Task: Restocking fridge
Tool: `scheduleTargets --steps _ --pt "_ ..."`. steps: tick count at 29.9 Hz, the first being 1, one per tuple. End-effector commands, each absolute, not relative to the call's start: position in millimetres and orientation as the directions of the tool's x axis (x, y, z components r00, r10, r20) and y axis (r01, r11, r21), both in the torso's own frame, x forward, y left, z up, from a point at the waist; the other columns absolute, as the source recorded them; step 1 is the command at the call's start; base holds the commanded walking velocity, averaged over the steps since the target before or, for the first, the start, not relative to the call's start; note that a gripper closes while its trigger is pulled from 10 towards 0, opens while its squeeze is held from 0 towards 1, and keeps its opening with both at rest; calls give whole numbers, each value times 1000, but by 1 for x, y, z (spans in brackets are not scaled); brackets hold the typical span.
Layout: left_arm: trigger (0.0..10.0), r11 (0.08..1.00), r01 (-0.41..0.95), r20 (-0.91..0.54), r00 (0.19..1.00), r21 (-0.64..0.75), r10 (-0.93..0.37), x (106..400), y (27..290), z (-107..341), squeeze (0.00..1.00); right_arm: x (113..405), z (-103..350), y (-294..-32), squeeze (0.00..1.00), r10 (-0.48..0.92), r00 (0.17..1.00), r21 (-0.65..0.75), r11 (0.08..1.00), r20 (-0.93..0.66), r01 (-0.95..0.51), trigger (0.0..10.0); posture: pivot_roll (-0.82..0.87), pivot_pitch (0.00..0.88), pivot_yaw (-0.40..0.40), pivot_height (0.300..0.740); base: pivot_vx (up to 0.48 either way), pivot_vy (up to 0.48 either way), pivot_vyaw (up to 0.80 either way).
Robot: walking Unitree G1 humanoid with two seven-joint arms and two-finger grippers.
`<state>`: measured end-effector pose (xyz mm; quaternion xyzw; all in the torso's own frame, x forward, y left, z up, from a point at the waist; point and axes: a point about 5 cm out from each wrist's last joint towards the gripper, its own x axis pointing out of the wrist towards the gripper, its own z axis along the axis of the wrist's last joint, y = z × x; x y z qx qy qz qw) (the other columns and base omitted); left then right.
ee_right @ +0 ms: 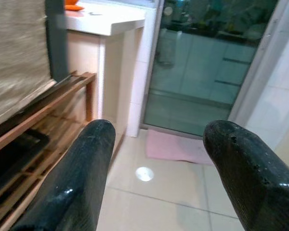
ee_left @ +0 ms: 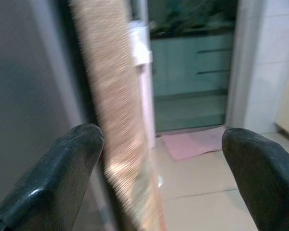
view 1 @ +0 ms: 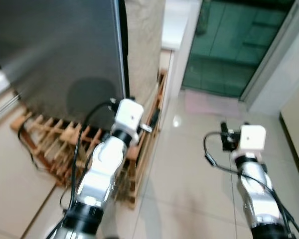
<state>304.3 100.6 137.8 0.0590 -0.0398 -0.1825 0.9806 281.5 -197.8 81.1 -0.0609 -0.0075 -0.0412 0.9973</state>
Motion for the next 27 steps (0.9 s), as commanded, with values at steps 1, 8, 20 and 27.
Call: scheduleTargets --steps 1,8,20,27 --pt "10000 926 364 66 926 103 -371 304 96 140 0 281 85 -202 0 -89 995 -126 988 38 94 10000 44 0 -39 740 349 0 0" --pt "10000 929 366 94 924 59 -371 301 92 143 0 281 84 -203 0 -92 995 -130 987 35 95 10000 44 0 -39 740 461 0 0" --pt "10000 940 329 127 933 85 -338 287 121 142 0 252 90 -206 0 -28 998 -162 986 52 36 10000 51 0 -43 740 193 0 0" --pt "10000 963 240 41 968 121 -246 223 170 101 0 192 96 -221 0 7 1000 -216 976 -12 -9 10000 36 0 -46 740 0 0 0"
